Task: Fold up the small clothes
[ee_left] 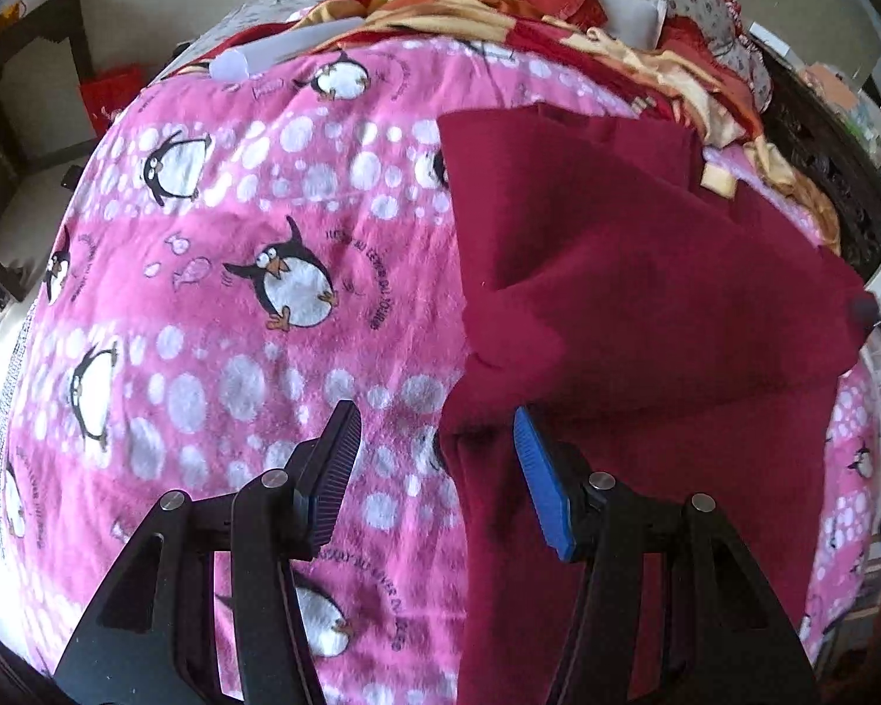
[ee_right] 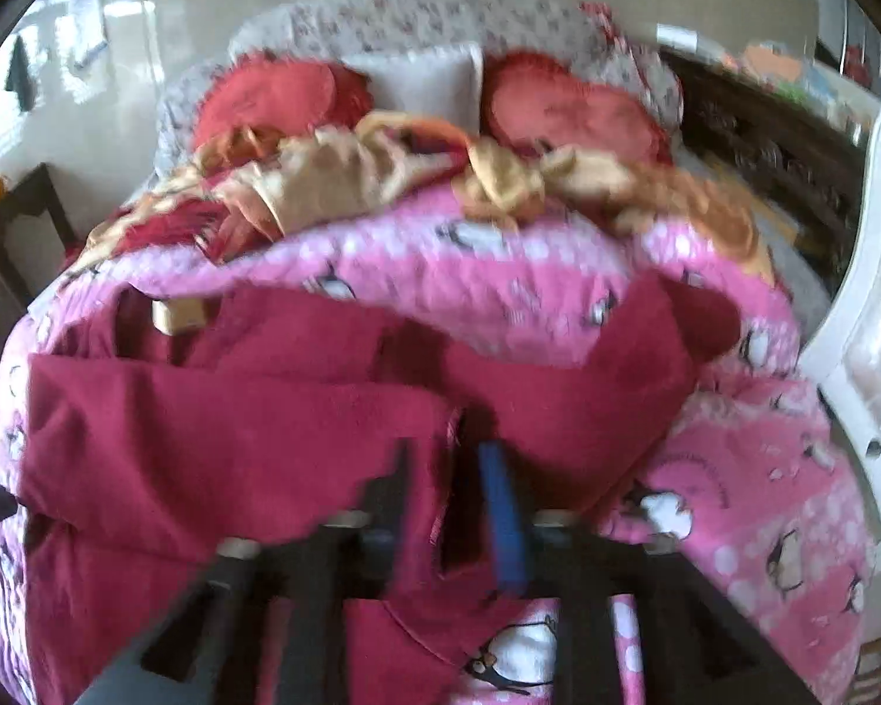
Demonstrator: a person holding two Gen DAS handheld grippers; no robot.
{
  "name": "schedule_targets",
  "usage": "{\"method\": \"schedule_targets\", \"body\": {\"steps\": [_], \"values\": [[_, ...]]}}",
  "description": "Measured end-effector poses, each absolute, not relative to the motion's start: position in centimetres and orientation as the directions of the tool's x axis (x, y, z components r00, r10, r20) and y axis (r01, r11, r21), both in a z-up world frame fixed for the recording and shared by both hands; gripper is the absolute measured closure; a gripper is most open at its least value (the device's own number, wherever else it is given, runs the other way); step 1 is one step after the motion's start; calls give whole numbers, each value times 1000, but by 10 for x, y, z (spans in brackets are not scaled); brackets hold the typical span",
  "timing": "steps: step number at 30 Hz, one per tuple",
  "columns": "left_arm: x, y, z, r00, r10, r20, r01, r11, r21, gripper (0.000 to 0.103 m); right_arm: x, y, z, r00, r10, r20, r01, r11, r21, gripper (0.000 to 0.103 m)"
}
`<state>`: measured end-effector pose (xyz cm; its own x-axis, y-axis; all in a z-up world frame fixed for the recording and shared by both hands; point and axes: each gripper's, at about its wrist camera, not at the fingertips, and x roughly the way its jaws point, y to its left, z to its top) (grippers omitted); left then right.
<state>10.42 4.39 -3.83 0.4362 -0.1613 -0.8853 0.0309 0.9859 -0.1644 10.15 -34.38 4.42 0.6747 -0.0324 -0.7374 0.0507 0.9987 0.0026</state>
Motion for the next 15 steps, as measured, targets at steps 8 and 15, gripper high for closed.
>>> {"method": "schedule_targets", "body": {"steps": [8, 15], "values": [[103, 41, -54, 441, -141, -886, 25, 989, -145, 49, 135, -200, 61, 608, 426, -670, -437, 884, 166, 35], [100, 48, -57, 464, -184, -866, 11, 979, -202, 49, 184, -67, 25, 464, 482, -743, -650, 755, 83, 35]]}}
